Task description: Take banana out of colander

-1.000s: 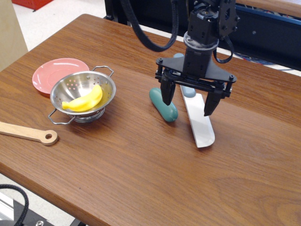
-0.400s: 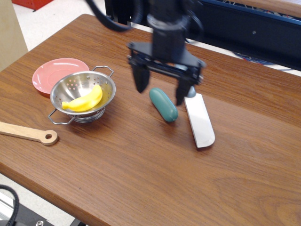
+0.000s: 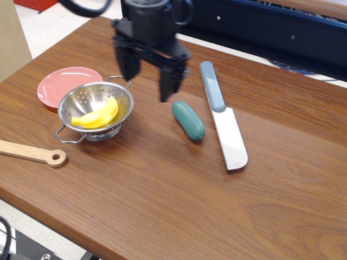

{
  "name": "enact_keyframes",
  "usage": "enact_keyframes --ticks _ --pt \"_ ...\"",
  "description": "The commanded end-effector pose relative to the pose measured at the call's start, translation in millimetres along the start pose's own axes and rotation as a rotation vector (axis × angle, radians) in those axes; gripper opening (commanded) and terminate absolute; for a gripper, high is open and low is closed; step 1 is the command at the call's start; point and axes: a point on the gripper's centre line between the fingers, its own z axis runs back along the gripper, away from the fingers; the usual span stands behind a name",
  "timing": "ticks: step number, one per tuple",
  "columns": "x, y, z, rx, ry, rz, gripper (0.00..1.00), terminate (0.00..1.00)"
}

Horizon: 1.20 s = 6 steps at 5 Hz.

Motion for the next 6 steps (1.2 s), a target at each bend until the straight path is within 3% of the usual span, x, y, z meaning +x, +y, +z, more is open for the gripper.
enact_keyframes --ticks 1,2,4,6 --pt "0.0 59.3 -6.8 0.012 -0.019 -0.086 1.0 0.0" --pt "-1.3 77.6 -14.2 -0.012 -0.003 -0.123 1.0 0.0" --pt "-8.4 74.0 -35.8 -0.081 0.025 -0.154 1.0 0.0" --pt "-15.7 64.5 -56.6 -0.061 0.028 -0.137 1.0 0.0"
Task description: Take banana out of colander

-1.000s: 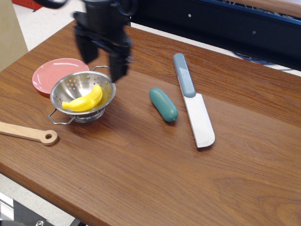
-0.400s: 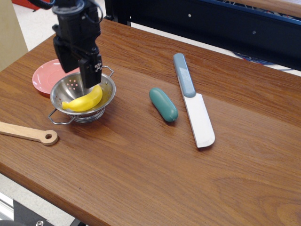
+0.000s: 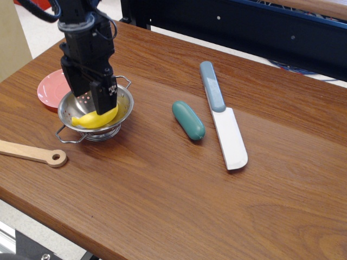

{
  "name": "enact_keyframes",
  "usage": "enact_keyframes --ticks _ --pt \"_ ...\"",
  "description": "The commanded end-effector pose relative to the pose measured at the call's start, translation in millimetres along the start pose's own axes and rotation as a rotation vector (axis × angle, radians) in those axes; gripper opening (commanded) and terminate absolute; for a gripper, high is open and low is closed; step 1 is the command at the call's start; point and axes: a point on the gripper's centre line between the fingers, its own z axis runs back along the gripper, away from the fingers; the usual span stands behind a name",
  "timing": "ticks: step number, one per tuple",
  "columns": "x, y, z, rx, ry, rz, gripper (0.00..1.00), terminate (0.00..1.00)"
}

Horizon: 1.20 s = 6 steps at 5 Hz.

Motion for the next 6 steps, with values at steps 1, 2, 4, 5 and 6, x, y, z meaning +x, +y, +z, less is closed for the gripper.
enact_keyframes --ticks 1,2,4,5,6 --pt "6.4 -5.1 -11.3 0.055 -0.031 0.019 1.0 0.0" --pt "7.2 -8.3 -20.2 0.063 -0.021 0.04 1.0 0.0" --pt "6.9 -7.2 -23.2 0.082 -0.039 0.054 0.0 0.0" --pt "11.2 -6.6 -14.4 0.113 -0.066 0.076 0.0 0.0" --pt "17.4 -7.9 0.0 0.142 -0.087 0.114 0.0 0.0"
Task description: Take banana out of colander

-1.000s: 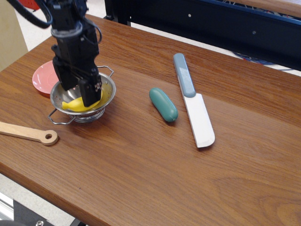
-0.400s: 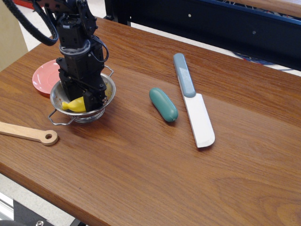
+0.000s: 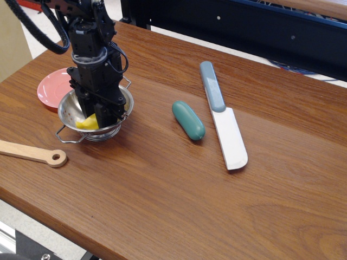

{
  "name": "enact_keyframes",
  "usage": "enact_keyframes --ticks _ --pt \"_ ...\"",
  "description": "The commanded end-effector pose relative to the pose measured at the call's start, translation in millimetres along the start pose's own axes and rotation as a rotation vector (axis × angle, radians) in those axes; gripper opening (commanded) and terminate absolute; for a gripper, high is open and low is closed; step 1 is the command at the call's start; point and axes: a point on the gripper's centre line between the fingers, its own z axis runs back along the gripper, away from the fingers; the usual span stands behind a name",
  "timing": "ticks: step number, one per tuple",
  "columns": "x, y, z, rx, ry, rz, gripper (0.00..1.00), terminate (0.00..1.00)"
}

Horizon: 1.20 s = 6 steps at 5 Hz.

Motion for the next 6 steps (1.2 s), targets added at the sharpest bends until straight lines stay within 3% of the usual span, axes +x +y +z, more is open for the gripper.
enact_keyframes --ticks 1,2,3,6 --pt "21.8 -0.3 50.1 0.049 -0.081 0.087 0.0 0.0" --pt "17.2 -14.7 75.3 0.029 -0.115 0.147 0.0 0.0" --pt "-0.5 -42.5 82.7 -0.023 -0.118 0.09 0.0 0.0" --pt "-40.8 -123.1 39.1 -0.137 0.022 -0.118 0.0 0.0"
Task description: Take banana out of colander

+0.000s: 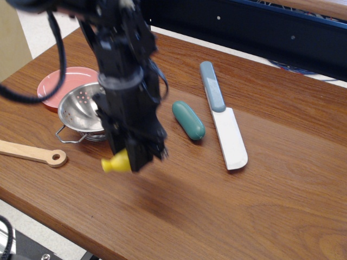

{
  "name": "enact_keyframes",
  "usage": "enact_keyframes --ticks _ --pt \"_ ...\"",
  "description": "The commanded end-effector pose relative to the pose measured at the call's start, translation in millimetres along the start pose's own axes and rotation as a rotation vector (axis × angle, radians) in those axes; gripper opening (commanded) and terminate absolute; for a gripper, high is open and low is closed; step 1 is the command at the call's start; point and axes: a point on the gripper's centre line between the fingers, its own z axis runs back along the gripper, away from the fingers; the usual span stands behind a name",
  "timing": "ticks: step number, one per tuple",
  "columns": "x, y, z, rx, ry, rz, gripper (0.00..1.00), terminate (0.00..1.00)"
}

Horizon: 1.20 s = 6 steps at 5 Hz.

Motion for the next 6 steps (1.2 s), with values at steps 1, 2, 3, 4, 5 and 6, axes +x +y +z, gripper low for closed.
enact_keyframes --ticks 1,2,3,4,5,6 --pt "-8.1 -27.2 -19.3 -0.062 0.015 -0.101 0.0 0.0" --pt "-11.0 -35.0 -33.8 -0.04 0.034 -0.13 0.0 0.0" --pt "-11.1 -32.6 -43.0 -0.015 0.024 -0.135 0.0 0.0" --pt "-5.4 -27.5 -49.3 0.037 0.028 -0.127 1.0 0.0" --pt "-1.4 -23.6 -33.2 0.01 0.024 -0.099 1.0 0.0" --pt "5.9 -17.8 -5.8 -0.008 0.004 -0.049 1.0 0.0"
